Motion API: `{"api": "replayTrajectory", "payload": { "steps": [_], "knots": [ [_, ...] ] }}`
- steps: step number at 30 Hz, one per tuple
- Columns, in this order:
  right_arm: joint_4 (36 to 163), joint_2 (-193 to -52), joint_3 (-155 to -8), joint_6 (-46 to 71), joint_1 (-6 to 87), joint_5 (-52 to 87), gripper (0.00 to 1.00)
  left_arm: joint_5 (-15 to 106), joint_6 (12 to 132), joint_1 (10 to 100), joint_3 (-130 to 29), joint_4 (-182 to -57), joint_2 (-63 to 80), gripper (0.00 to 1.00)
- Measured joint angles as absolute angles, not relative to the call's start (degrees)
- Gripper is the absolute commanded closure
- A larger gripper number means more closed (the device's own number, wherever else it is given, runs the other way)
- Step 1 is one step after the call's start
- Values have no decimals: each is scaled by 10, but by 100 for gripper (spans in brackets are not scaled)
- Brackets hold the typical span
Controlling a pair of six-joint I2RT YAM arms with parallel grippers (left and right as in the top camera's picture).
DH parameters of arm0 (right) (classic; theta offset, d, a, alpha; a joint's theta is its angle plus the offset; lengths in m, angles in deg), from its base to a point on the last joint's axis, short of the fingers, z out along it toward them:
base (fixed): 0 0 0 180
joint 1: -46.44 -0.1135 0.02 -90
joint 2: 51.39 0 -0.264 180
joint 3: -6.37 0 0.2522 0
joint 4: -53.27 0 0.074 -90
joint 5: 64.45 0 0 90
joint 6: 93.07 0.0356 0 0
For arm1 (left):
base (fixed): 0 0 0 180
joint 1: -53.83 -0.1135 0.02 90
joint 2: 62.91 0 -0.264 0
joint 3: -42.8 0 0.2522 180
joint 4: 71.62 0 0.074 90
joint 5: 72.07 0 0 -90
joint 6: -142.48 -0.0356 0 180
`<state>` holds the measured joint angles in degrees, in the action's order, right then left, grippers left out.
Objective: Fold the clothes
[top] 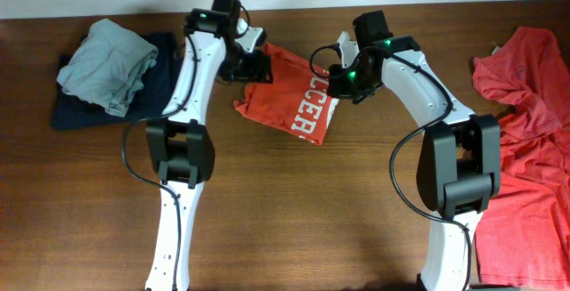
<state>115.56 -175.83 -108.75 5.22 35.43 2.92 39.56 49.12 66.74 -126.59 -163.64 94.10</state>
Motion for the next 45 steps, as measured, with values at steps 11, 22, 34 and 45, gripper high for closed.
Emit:
{"api": "replayTrajectory", "payload": {
  "steps": [11,22,34,45],
  "knots": [
    [1110,-1779,-1087,52,320,39,95,375,488,680,-1266,-1636,954,27],
    [1097,-1801,-1087,52,302,61,96,394,460,680,-1266,-1636,956,18],
    [1085,-1830,-1089,53,298,65,96,422,416,679,-1266,-1657,957,5],
    [1085,-1833,-1093,53,298,65,96,413,402,695,-1271,-1662,969,22]
  ]
}}
